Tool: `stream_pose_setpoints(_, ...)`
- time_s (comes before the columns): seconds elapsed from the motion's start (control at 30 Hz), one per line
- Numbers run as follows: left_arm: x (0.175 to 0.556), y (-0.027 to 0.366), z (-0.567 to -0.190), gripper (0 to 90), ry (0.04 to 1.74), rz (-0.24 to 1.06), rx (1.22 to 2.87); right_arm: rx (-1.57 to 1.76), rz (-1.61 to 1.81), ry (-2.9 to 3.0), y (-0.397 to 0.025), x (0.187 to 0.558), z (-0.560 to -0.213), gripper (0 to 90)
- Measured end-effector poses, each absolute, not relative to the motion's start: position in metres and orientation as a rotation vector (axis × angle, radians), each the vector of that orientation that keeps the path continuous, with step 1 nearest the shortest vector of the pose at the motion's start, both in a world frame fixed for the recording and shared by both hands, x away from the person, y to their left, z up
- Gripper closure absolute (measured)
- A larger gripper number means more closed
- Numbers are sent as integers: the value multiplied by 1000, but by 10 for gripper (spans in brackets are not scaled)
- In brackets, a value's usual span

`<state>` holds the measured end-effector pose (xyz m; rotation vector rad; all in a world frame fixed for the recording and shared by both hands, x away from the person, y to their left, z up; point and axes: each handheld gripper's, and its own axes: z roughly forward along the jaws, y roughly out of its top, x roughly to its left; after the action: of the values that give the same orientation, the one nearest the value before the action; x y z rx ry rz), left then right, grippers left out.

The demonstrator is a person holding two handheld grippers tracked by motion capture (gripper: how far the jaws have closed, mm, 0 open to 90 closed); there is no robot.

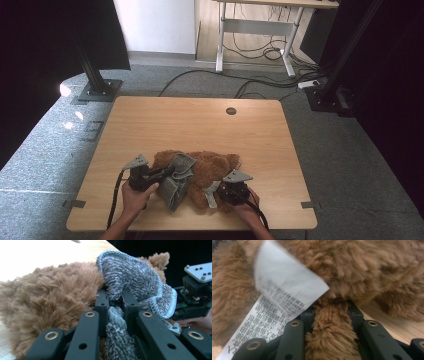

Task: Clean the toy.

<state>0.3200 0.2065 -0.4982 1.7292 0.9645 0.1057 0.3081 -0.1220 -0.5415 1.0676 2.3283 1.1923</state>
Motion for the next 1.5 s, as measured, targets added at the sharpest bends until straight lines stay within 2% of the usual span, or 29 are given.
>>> stream_pose_setpoints(0.33,312,202,-503,782,950,100,1764,1112,1182,2306,-123,316,-543,666)
stream_pose_setpoints(0.63,348,186,-498,782,970,176,1816,1212,1169,2236,-125,351,-543,667)
stream_pose_setpoints(0.77,370,183,-495,781,1002,146,1814,1252,1167,2208,-126,369,-543,667)
stream_pose_setpoints(0.97,362,187,-497,781,998,126,1816,1194,1208,2228,-130,364,-544,656)
stream_pose_setpoints(1.13,355,193,-504,780,1017,94,1784,1128,1248,2273,-138,354,-540,505)
stream_pose_setpoints(1.5,352,189,-510,776,1024,60,1792,1213,1532,2192,-175,340,-511,307)
